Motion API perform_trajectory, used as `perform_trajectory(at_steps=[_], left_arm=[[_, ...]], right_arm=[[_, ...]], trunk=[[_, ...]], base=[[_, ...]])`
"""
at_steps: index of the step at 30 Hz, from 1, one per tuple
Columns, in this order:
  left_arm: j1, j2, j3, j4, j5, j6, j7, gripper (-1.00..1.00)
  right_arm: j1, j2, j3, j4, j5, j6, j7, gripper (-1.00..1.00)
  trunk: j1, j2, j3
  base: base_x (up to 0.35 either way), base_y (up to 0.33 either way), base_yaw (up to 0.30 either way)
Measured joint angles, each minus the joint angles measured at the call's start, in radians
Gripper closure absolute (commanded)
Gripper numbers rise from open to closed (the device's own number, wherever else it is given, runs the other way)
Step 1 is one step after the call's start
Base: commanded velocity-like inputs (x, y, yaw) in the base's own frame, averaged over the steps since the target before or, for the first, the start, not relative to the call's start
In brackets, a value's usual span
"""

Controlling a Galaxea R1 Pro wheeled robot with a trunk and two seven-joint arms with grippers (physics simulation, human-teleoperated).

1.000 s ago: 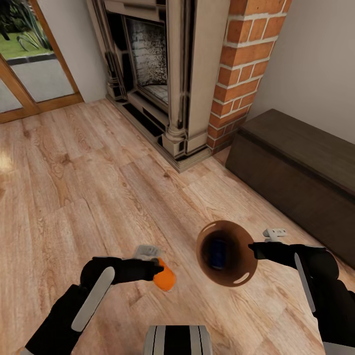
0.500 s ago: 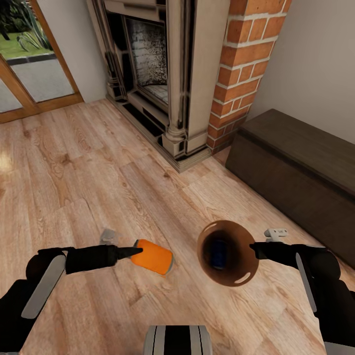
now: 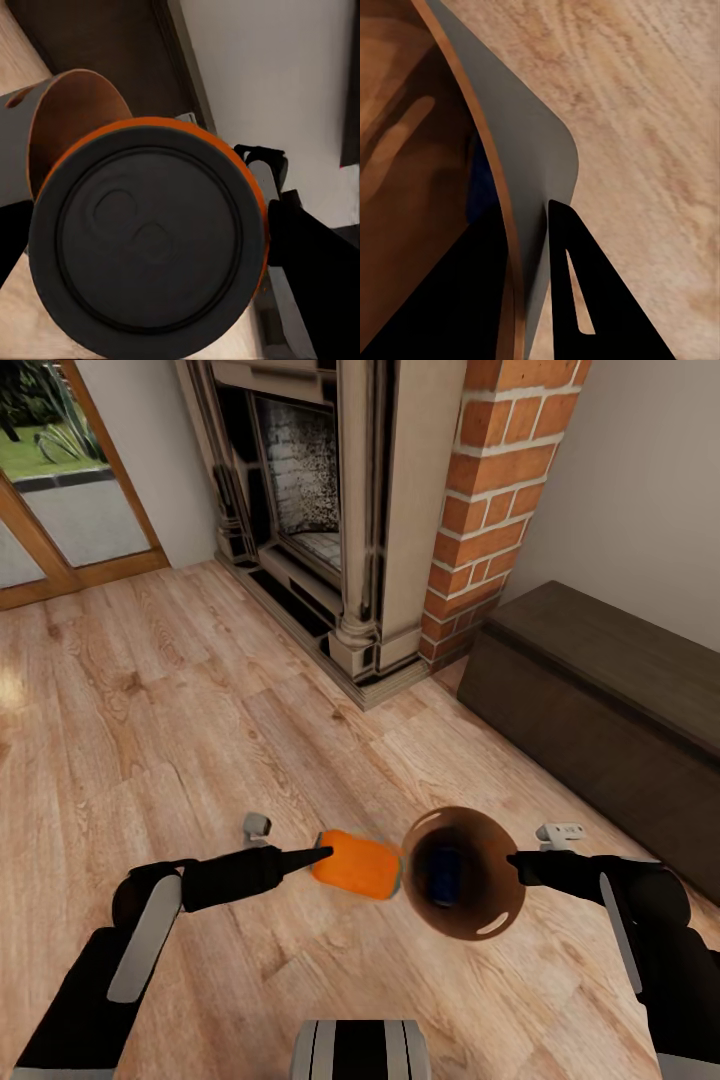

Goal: Put the three can of soda from the living room inside the tash can in the kitchen.

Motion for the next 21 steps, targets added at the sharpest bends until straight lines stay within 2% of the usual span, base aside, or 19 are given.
perform_trajectory(at_steps=[2,3,5,8,12,15,17,18,21], left_arm=[[0.0,-0.062,-0.005,-0.001,0.001,0.0,0.004,1.0],[0.0,-0.073,-0.007,-0.001,-0.003,0.0,0.005,1.0],[0.0,-0.086,-0.009,-0.001,-0.002,0.0,0.006,1.0],[0.0,-0.09,-0.01,-0.001,-0.003,0.0,0.006,1.0],[0.0,-0.097,-0.01,-0.001,0.005,0.0,0.006,1.0],[0.0,-0.124,-0.017,-0.001,0.002,0.0,0.008,1.0],[0.0,-0.157,-0.042,-0.002,-0.006,0.0,0.034,1.0],[0.0,-0.186,-0.075,-0.002,-0.013,-0.001,0.081,1.0],[0.0,-0.237,-0.135,-0.002,-0.009,0.0,0.176,1.0]], right_arm=[[0.0,0.0,0.0,0.0,-0.002,0.001,-0.005,1.0],[0.0,0.0,0.0,0.0,-0.003,0.001,-0.009,1.0],[0.0,0.002,0.0,0.0,-0.008,0.002,-0.033,1.0],[-0.003,0.011,0.0,0.0,0.01,-0.002,-0.063,1.0],[-0.015,0.015,0.007,0.0,-0.007,0.002,-0.079,1.0],[-0.017,0.016,0.007,0.0,-0.008,0.003,-0.082,1.0],[-0.018,0.016,0.008,0.0,0.001,0.001,-0.084,1.0],[-0.018,0.017,0.009,0.0,0.003,0.0,-0.084,1.0],[-0.018,0.017,0.009,0.0,-0.005,0.002,-0.082,1.0]], trunk=[[0.0,0.0,0.0],[0.0,0.0,0.0],[0.0,0.0,0.0],[0.0,0.0,0.0],[0.0,0.0,0.0],[0.0,0.0,0.0],[0.0,0.0,0.0],[0.0,0.0,0.0],[0.0,0.0,0.0]], base=[[0.0,0.0,0.0],[0.0,0.0,0.0],[0.0,0.0,0.0],[0.0,0.0,0.0],[0.0,0.0,0.0],[0.0,0.0,0.0],[0.0,0.0,0.0],[0.0,0.0,0.0],[0.0,0.0,0.0]])
